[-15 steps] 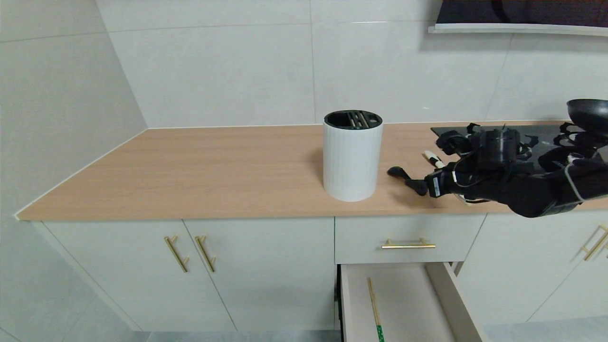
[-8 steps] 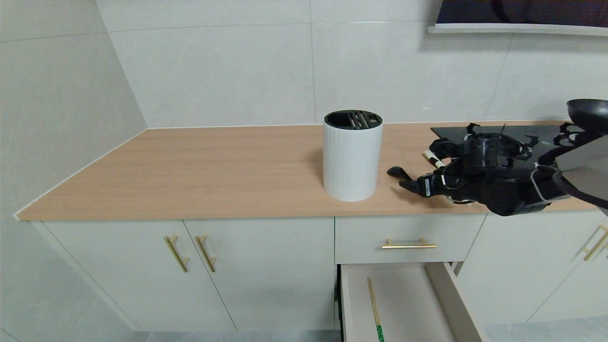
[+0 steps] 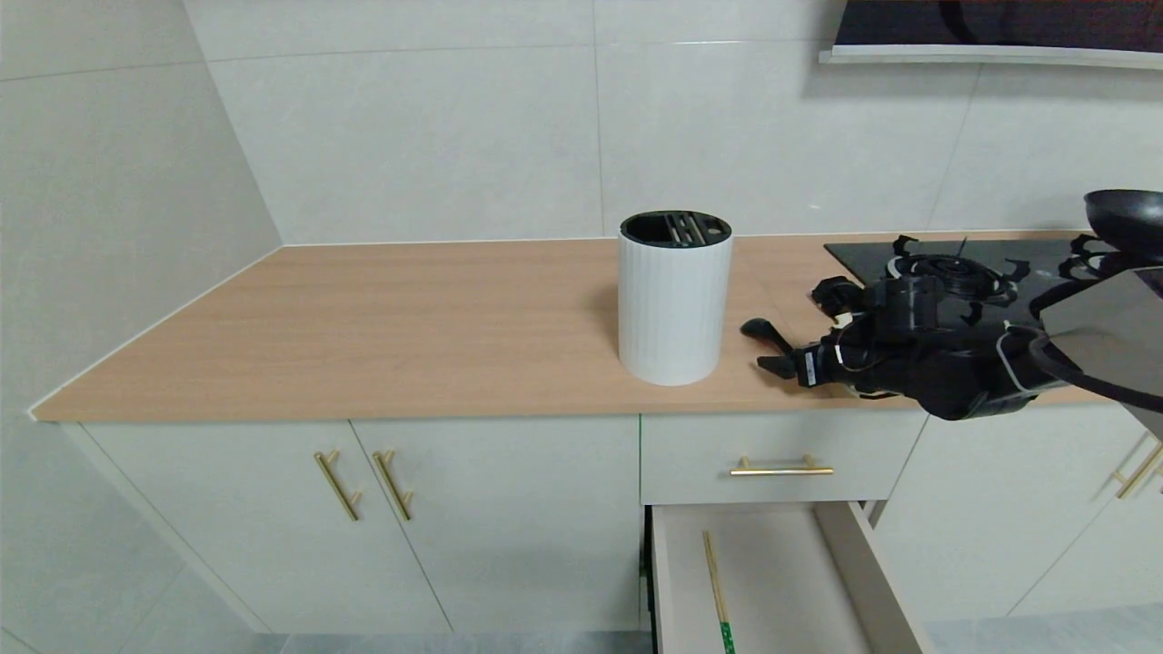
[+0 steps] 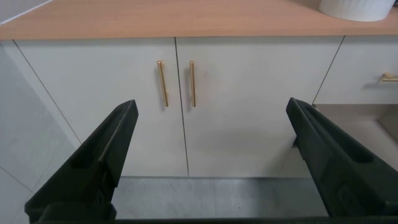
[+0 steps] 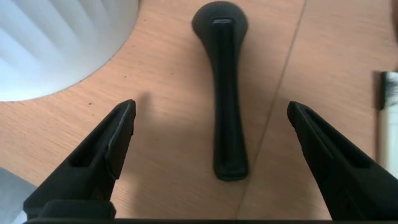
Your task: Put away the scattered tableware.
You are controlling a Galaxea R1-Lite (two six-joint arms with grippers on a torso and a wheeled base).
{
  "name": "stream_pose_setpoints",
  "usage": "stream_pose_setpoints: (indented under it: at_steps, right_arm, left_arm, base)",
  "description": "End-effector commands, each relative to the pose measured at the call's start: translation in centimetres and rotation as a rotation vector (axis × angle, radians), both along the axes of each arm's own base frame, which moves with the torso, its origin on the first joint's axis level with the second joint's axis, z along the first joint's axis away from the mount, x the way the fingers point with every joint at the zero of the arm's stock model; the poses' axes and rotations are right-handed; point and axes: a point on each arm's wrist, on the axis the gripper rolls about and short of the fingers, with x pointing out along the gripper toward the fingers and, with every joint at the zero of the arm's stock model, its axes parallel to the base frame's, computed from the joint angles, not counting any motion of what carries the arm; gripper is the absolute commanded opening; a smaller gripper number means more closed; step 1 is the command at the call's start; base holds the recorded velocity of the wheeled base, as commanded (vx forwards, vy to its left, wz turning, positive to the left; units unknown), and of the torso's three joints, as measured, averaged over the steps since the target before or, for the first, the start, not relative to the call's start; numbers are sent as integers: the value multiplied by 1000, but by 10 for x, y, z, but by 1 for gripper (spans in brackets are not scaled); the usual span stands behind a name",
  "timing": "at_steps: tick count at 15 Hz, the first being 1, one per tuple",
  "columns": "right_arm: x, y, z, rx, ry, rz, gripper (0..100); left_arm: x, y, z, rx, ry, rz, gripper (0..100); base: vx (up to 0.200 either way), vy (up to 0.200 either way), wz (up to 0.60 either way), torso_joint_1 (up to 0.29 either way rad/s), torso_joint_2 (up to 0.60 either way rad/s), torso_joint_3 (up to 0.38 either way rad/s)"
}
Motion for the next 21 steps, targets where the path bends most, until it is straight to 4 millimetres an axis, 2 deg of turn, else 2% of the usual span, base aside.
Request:
stream_pose_setpoints:
  at_steps: [1,4,5,8,12,15,16,17,18,19,20,21]
  right_arm:
    - [2,0,-2,-1,0,-1,100]
    - [3,1,-5,-3,7,-3,100]
    - [3,1,-6,-4,8,-2,0]
    - [5,1,-10,-4,17,-3,0]
    - [4,1,-6,-3,12,-4,0]
    - [-12,3,34,26,-20,-57,0]
    - [-34,1,67,85,-2,-75,0]
    - [-43,0,79,99,6,-84,0]
    - [-69,1,108,121,43,-96,0]
    - [-111,5,136,121,138,-142,0]
    - [-139,8,153,127,178,-153,0]
    - [-151,9,160,137,188,-149,0]
  left_arm:
    - [0,0,0,0,2,0,100]
    - [0,0,0,0,2,0,100]
    - [0,0,0,0,2,0,100]
    - [0,0,0,0,2,0,100]
    - [0,0,0,0,2,0,100]
    - [0,0,0,0,2,0,100]
    - [0,0,0,0,2,0,100]
    - [0,0,0,0,2,0,100]
    - [0,0,0,0,2,0,100]
    - [0,0,0,0,2,0,100]
    - [0,0,0,0,2,0,100]
    - [0,0,0,0,2,0,100]
  base:
    - [0,0,0,0,0,0]
    - [0,0,0,0,0,0]
    - [0,0,0,0,0,0]
    - [0,0,0,0,0,0]
    - [0,0,0,0,0,0]
    - [0,0,0,0,0,0]
    - [0,0,0,0,0,0]
    - [0,0,0,0,0,0]
    - [0,0,0,0,0,0]
    - [0,0,0,0,0,0]
    - [0,0,0,0,0,0]
    - [0,0,0,0,0,0]
